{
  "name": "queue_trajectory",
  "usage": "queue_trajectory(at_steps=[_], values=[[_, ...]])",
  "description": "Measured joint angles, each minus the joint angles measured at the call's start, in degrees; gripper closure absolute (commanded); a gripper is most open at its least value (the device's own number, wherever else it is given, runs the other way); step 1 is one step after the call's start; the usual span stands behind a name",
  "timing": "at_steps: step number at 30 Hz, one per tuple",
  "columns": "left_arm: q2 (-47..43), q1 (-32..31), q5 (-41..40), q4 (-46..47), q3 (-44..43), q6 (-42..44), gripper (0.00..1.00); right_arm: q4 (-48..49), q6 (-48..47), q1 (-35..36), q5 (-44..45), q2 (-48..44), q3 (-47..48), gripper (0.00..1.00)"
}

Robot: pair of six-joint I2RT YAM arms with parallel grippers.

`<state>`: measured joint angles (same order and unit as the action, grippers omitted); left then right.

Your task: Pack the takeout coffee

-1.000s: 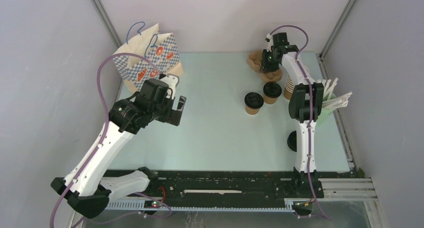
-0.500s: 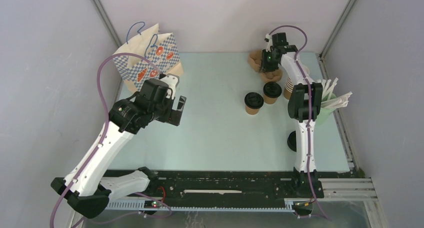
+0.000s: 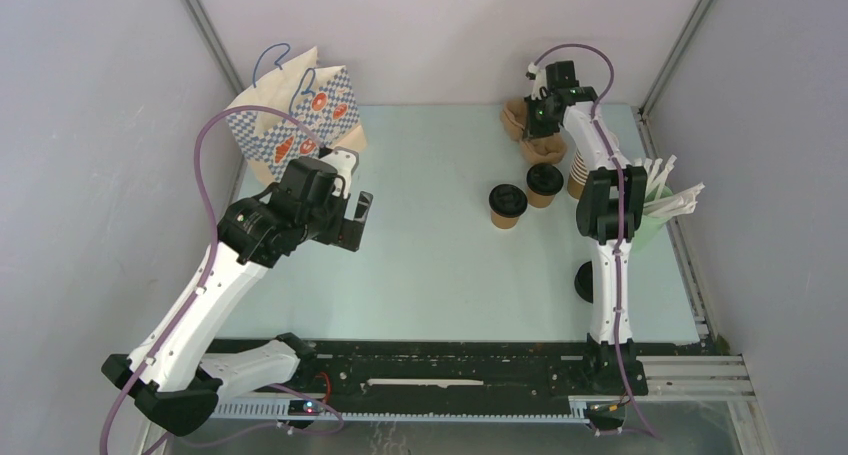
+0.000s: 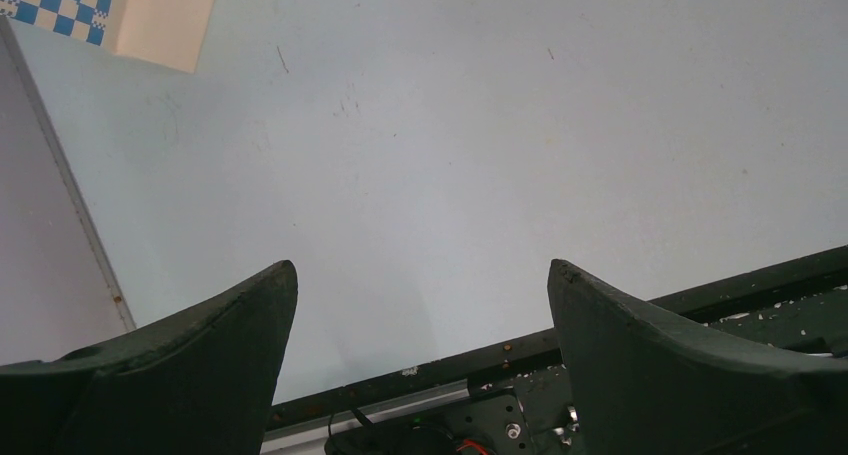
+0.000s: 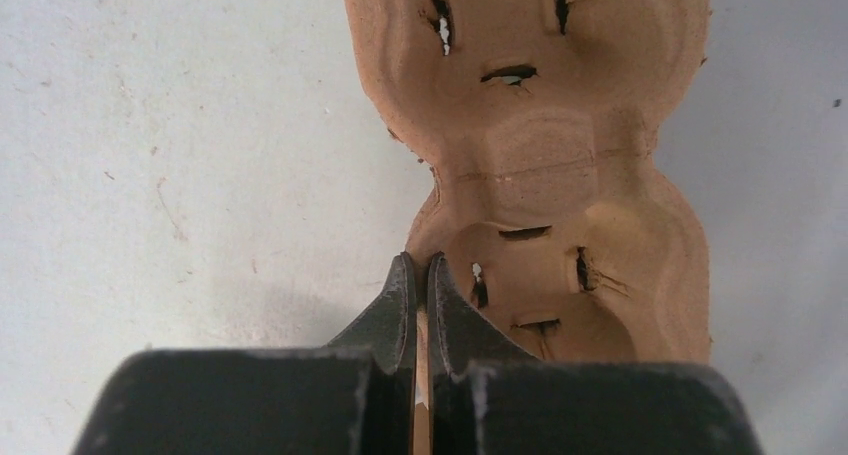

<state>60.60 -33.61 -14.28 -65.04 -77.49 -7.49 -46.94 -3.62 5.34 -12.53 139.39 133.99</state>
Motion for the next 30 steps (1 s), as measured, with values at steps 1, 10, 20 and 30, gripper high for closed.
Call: queue_trajectory(at_steps=[1, 10, 20, 30], values=[[0.0, 0.0, 0.0, 0.0, 0.0, 0.0, 0.00, -0.1, -0.7, 0.2, 0.3, -0.1, 0.0, 1.00], [0.1, 0.0, 0.2, 0.0, 0.0, 0.0, 0.00, 1.2, -9.3, 6.4, 17.7, -3.3, -3.4, 1.00], [0.1, 0.0, 0.6, -0.1, 0.0, 0.1, 0.00, 3.0, -16.1, 11.4, 28.5, -3.3, -4.9, 1.00], [0.4, 0.5, -0.5, -0.3, -1.1, -0.2, 0.00, 1.6, -14.0, 10.1, 30.3, -5.7, -2.4, 1.00]])
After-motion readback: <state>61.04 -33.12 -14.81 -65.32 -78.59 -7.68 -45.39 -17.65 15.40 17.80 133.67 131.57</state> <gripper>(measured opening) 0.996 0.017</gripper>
